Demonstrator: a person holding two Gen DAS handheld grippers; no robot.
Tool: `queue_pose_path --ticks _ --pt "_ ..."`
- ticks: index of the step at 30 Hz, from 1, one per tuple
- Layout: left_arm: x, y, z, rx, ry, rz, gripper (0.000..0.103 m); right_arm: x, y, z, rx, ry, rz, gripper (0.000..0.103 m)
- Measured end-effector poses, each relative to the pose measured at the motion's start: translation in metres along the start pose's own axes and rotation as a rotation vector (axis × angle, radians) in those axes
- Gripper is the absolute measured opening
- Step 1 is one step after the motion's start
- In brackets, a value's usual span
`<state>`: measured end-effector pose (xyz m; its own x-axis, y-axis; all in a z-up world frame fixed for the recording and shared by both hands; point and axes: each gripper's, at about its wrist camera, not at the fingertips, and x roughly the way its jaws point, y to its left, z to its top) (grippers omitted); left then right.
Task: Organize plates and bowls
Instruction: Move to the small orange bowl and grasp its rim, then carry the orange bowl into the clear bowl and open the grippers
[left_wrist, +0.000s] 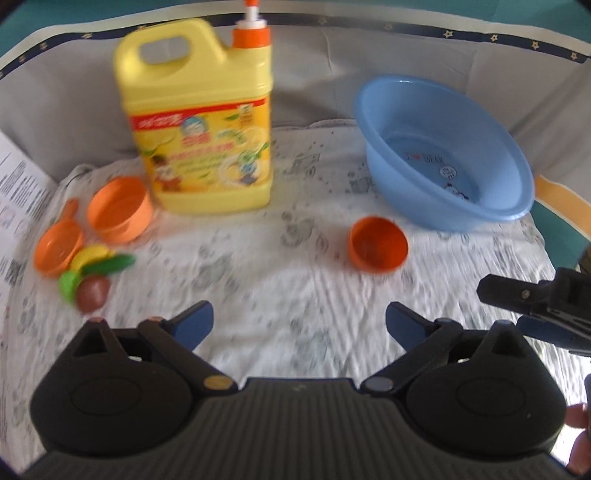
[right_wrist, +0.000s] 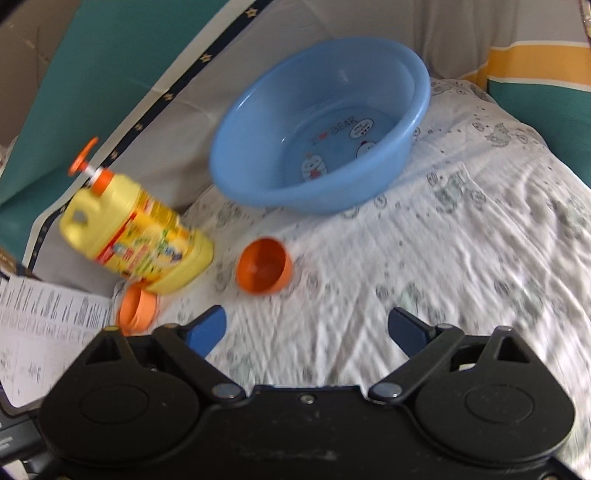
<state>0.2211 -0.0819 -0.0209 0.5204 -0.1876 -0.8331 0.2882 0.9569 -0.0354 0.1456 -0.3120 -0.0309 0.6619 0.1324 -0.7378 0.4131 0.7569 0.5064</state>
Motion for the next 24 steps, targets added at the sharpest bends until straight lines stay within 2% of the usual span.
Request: queue_pose_path --ticks 4,6,11,13,15,16,17,21,24 --pt "0.031 -0.011 0.016 0.014 0.006 -0.004 0.089 0.027 -0.002 0.015 0.023 0.010 0.020 0.075" --pt "0.045 -0.016 0.022 0.011 0.015 -0.015 0.080 0.043 -0.002 0.019 0.031 0.018 0.029 0.067" --pt "0.075 -0.026 0.034 0.027 0.044 -0.035 0.066 0.077 0.002 0.026 0.031 0.040 0.043 0.039" --pt "0.085 -0.030 0.036 0.033 0.052 -0.039 0.059 0.088 0.004 0.028 0.038 0.047 0.051 0.035" --pt "0.094 -0.033 0.039 0.034 0.065 -0.055 0.047 0.096 0.006 0.030 0.044 0.052 0.061 0.030" --pt "0.098 -0.034 0.040 0.035 0.068 -0.061 0.043 0.099 0.007 0.031 0.046 0.054 0.063 0.024" --pt "0.101 -0.035 0.040 0.039 0.071 -0.065 0.034 0.104 0.008 0.031 0.046 0.056 0.065 0.017" --pt "0.110 -0.039 0.039 0.060 0.080 -0.080 0.013 0.118 0.010 0.031 0.045 0.073 0.073 0.011" --pt "0.112 -0.041 0.036 0.081 0.076 -0.080 0.011 0.123 0.012 0.028 0.036 0.070 0.069 0.010"
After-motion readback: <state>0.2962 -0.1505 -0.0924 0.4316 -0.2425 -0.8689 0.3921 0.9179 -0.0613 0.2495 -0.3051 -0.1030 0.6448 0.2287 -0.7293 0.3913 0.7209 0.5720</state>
